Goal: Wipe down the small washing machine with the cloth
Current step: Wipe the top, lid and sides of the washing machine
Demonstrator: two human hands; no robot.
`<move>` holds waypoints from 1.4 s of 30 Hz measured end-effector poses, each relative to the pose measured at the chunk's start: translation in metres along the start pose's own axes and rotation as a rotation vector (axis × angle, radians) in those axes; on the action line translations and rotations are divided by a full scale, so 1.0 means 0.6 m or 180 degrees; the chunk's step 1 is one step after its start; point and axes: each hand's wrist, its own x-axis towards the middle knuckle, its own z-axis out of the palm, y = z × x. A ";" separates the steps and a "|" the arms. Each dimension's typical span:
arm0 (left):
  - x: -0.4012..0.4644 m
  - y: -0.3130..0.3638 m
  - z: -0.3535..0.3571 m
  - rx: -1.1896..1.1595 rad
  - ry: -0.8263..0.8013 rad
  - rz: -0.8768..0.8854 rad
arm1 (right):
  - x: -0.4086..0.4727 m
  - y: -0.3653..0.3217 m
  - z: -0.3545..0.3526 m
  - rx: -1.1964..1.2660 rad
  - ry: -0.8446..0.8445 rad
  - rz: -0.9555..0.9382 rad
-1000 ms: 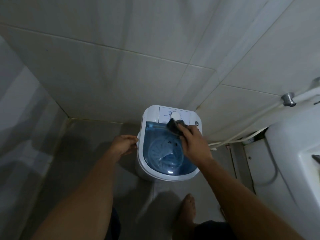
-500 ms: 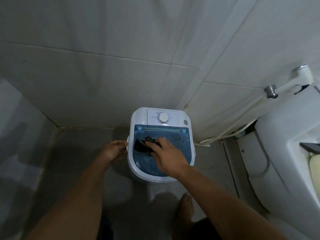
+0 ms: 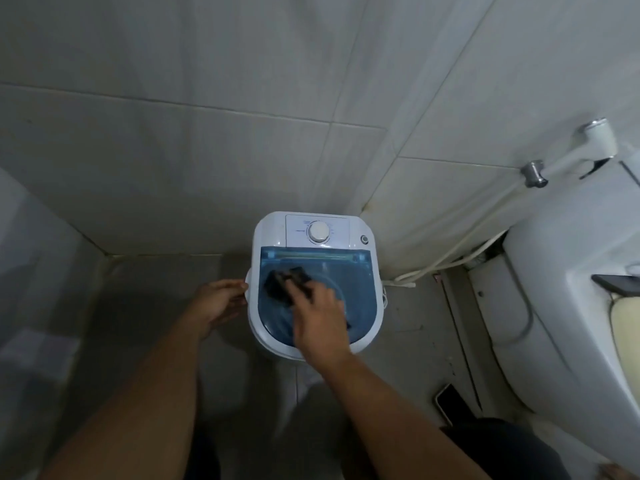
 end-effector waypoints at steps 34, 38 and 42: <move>-0.019 0.003 0.005 -0.0064 -0.0002 -0.0021 | -0.165 0.054 -0.001 0.0017 0.0589 0.1251; -0.014 0.002 0.000 0.0006 0.0016 -0.0011 | -0.173 -0.047 0.048 -0.0041 0.0289 0.0413; -0.009 0.001 0.001 -0.0005 0.0037 -0.0019 | -0.160 -0.107 0.058 0.0012 -0.0154 -0.0388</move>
